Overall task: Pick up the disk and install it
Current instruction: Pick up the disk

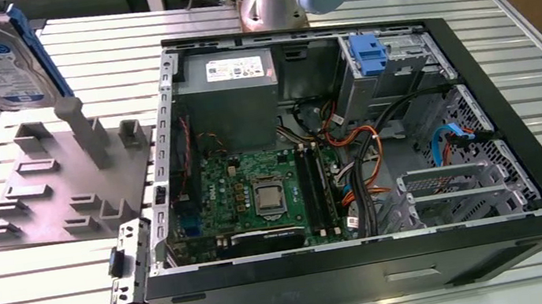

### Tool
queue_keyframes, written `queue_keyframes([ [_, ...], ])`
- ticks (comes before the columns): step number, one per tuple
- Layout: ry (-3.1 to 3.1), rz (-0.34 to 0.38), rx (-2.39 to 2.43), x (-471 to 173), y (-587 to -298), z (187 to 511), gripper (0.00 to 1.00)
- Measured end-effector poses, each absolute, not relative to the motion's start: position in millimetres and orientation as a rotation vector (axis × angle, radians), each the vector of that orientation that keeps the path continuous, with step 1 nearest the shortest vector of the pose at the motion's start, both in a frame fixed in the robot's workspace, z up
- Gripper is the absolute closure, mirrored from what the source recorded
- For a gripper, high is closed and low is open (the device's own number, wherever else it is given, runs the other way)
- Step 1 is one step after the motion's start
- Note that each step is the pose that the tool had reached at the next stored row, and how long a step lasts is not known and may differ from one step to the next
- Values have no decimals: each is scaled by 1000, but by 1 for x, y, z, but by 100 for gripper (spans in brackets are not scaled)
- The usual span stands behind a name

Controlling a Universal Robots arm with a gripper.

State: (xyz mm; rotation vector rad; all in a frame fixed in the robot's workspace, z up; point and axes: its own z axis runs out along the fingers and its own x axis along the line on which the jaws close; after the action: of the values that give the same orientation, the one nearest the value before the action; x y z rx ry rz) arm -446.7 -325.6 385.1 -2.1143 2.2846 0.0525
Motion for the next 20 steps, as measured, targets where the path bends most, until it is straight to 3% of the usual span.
queue_keyframes([
  [20,2285,53,-2114,-447,-326,398,64],
])
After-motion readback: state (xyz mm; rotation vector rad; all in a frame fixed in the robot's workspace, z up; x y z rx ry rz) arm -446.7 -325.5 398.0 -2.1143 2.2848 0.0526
